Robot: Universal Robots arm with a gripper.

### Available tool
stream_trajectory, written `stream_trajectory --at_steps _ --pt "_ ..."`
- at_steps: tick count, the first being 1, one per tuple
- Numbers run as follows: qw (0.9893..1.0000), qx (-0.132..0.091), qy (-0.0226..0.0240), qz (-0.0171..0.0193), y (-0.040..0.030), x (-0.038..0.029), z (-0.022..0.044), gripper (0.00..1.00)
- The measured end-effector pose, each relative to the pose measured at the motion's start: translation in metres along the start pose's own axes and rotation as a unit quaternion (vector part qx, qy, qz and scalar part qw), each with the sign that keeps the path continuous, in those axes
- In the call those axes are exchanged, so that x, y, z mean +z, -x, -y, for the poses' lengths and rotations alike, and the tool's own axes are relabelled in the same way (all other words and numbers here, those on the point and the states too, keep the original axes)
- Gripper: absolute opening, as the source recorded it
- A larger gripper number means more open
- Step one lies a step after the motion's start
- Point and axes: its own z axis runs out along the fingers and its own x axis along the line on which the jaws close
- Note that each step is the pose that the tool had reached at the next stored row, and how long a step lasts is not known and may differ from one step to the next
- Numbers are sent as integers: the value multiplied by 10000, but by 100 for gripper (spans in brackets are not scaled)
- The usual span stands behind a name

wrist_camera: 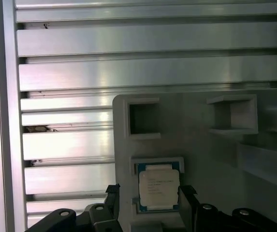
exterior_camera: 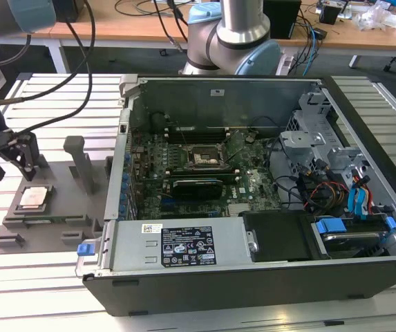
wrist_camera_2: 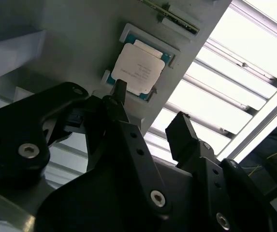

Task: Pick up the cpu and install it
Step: 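Pick up the cpu and move it towards the insertion slot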

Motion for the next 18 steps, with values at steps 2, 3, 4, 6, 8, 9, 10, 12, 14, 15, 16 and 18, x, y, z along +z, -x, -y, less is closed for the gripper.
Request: stream_trajectory --at_steps 2,3,4,6,8,9,10,12,14,15,16,18 --pt "10000 0 0 0 -1 20 0 60" --pt "10000 0 0 0 -1 34 0 60" --pt "10000 0 0 0 -1 46 0 60" --pt "10000 0 0 0 -2 76 0 60" --pt "10000 0 0 0 -3 96 0 60" --pt "10000 0 0 0 -3 109 -1 60" --pt "10000 0 0 0 -3 119 0 60" --pt "10000 0 0 0 -4 155 -1 60" --pt "10000 -13 -37 -6 123 292 44 60" --pt "9994 -332 -29 -3 135 403 73 60" --pt "9994 -333 -29 -3 134 435 82 60" --pt "9994 -332 -29 -4 134 454 85 60"
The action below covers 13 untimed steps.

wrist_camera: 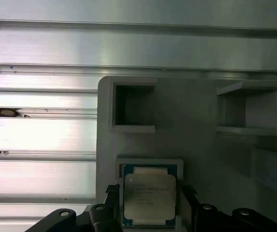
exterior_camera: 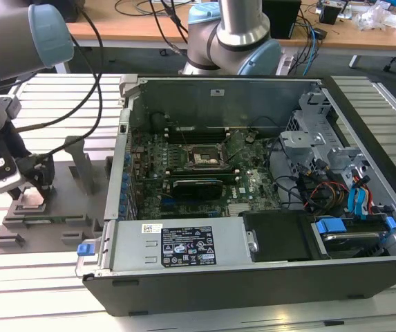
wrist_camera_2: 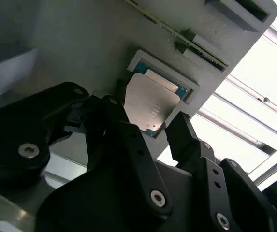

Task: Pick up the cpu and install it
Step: 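Pick up the cpu and move it towards the insertion slot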

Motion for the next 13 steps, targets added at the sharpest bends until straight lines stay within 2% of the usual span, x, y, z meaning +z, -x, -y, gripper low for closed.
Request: stream_trajectory --at_steps 9,13 --pt "10000 0 0 0 24 73 11 60" --pt "10000 0 -1 -4 23 75 10 59"
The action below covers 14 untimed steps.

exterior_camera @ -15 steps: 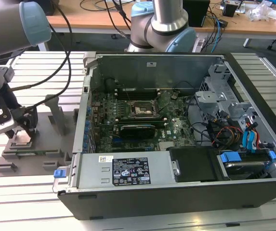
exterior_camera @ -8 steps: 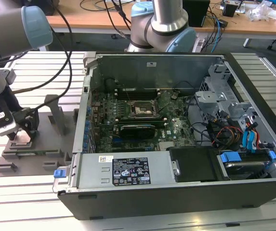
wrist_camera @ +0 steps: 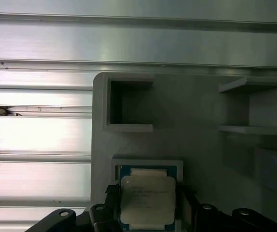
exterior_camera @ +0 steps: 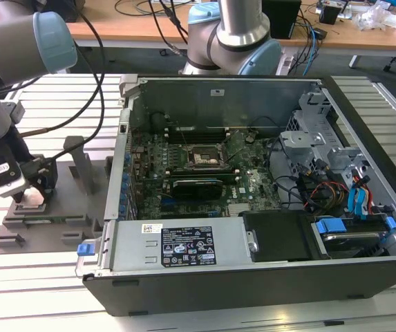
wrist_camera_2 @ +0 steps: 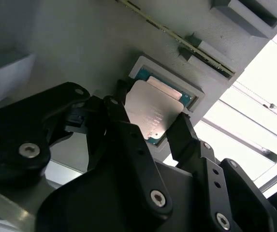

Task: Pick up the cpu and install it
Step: 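Pick up the cpu and move it towards the insertion slot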

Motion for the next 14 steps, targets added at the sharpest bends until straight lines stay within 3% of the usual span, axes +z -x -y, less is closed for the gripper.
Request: stream_trajectory --at_steps 1,14 --pt "10000 0 -1 1 0 0 0 55" --pt "10000 -1 0 4 1 10 0 55"
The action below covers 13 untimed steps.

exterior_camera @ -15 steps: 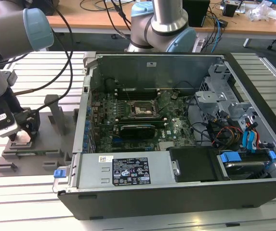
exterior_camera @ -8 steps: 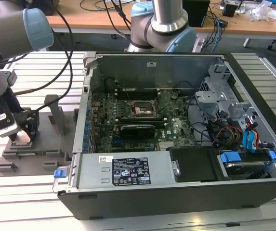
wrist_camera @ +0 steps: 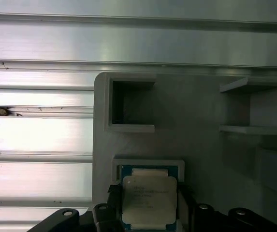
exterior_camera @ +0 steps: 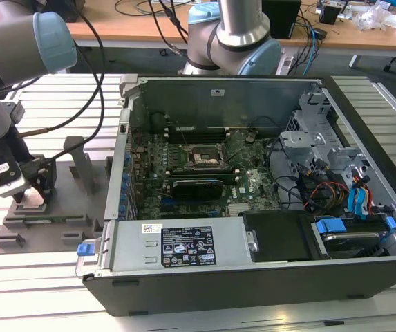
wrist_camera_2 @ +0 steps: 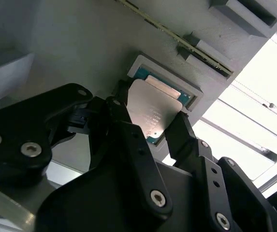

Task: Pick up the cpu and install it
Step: 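Pick up the cpu and move it towards the insertion slot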

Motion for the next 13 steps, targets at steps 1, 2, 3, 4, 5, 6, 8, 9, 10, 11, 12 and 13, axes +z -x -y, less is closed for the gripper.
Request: stream_trajectory --at_steps 1,2,3,4,5,6,8,9,10,11,12,13 --pt "10000 0 -1 1 0 -2 0 55" --pt "10000 0 -1 2 1 -8 -1 55" --pt "10000 0 -1 2 1 -25 0 55" --pt "10000 0 -2 2 1 -40 0 55" --pt "10000 0 -2 2 3 -63 1 55" --pt "10000 0 -2 2 3 -74 1 55" --pt "10000 0 -2 1 4 -134 2 55" --pt "10000 0 -2 1 4 -154 2 55" --pt "10000 0 -2 1 5 -164 2 55" --pt "10000 0 -2 1 4 -171 2 55" --pt "10000 0 -2 0 5 -177 2 55" --pt "10000 0 -2 0 5 -181 2 55"
